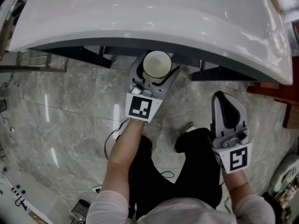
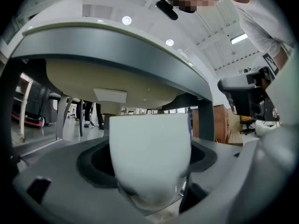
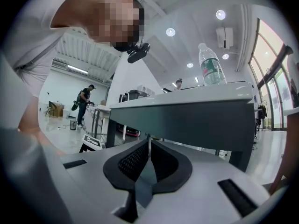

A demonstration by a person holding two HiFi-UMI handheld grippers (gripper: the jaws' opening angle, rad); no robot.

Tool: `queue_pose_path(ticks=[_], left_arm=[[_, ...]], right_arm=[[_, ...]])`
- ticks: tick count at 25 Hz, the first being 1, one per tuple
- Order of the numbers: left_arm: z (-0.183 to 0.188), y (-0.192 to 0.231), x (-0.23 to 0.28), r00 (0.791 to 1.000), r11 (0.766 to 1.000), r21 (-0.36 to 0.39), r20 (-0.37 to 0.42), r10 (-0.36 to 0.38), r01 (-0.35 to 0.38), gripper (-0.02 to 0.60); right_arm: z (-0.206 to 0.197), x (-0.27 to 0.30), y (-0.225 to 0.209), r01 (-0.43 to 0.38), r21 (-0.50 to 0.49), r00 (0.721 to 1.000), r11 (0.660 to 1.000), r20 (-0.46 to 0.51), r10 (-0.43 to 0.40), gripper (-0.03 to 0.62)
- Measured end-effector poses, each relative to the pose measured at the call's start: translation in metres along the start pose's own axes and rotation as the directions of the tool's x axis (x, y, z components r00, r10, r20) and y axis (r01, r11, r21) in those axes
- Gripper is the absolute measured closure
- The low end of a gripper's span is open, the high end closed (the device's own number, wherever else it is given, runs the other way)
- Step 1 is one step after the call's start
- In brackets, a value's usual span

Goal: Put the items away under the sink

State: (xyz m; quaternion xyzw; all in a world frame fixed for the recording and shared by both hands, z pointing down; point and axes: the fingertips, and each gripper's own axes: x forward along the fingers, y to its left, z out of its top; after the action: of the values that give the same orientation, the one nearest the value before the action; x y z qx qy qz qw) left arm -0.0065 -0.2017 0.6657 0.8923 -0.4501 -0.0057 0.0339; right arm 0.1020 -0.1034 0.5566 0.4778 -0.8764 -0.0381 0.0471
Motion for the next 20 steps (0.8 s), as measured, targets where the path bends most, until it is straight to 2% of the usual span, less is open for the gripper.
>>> queue_pose_path(ticks=[3,10,17,20], left_arm=[[-0.012,0.01,0.017,1.0,1.0,-0.009,0.009,0.014,-0.014,0.179],[-0.027,0.023,0.051,0.999,0.999,0.045,0.039,0.021,-0.023,0.179],[-0.041,0.03,0.085,0.999,0.991,0.132,0.018,0.037,-0.039,0.179],[-0.049,0.034,0.102,0.999,0.988,0.155,-0.035,0.035,-0.03,0.179]], right_arm=[[-0.009,0.007,-0.005,0.012,-0.008,1.0,1.0,0.0,-0.012,0.553],[-0.026,0.011,-0.014,0.028,-0.029,1.0,0.999,-0.008,-0.029,0.553],[-0.037,0.014,-0.025,0.038,-0.041,0.999,0.998,0.004,-0.038,0.553],[-0.043,0.014,-0.029,0.051,-0.032,0.999,0.998,0.002,-0.051,0.553]])
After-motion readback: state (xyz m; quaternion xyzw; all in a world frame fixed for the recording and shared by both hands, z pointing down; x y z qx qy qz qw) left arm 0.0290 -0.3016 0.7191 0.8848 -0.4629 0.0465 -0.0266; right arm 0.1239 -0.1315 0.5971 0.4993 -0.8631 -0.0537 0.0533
